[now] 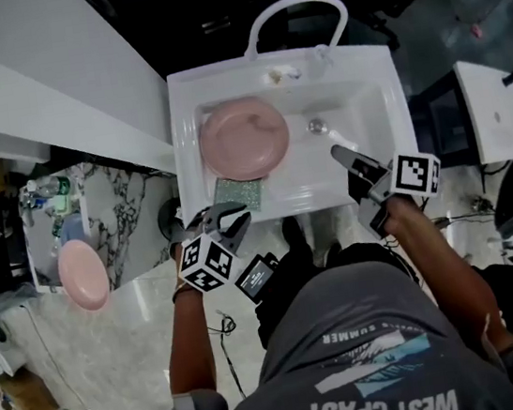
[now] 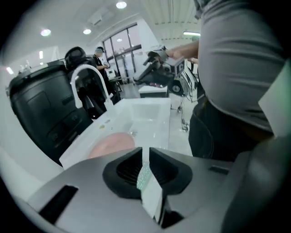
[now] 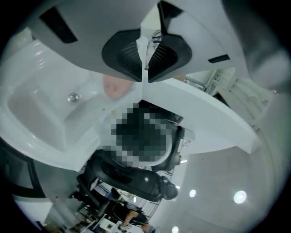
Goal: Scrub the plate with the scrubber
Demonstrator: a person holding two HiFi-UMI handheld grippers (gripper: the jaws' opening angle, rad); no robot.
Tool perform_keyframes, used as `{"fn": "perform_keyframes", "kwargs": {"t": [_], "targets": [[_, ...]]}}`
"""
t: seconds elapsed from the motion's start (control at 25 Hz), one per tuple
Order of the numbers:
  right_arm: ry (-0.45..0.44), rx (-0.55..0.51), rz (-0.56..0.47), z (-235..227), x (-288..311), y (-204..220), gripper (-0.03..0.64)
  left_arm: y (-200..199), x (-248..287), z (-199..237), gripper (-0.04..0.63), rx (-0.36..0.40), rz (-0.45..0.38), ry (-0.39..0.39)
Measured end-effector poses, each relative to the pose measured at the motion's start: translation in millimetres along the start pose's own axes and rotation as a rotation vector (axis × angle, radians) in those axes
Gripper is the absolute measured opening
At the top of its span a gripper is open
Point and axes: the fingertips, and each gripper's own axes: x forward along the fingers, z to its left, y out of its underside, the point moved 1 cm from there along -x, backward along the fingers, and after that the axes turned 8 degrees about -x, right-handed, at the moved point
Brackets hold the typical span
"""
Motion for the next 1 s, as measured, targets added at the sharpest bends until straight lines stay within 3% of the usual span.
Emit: {"fn": "perform_keyframes", "kwargs": {"t": [0.12, 0.24, 0.4, 0.52, 0.68, 1.0], "targets": [[-0.126, -0.185, -0.056, 58.1, -23.7, -13.5, 0.052, -47.6, -37.9, 1.6, 0.009, -0.081, -0.175, -0.047], [-0.211, -0.515, -0.092, 114.4, -60.2, -17.8, 0.046, -104.9, -80.0, 0.8, 0.002, -0.168, -0.382, -0.103], [-0.24, -0.892, -0.133, 171.6, -118.6, -7.2, 0.04, -164.1, -134.1, -7.9, 0.002, -0.364, -0.627, -0.124], [-0.215, -1.104, -0.182, 199.8, -160.1, 3.9, 0.029, -195.1, -167.6, -19.7, 0.001, -0.451, -0.764, -0.13], [-0.197, -1.223, -0.246, 225.4, -204.1, 26.2, 0.028, -220.1, -199.9, -54.0, 0.0, -0.417, -0.838, -0.158], [-0.208, -1.279, -0.266, 261.3, -260.6, 69.5, 0.028, -241.3, -245.0, -133.1, 0.0, -0.296, -0.857, -0.201]]}}
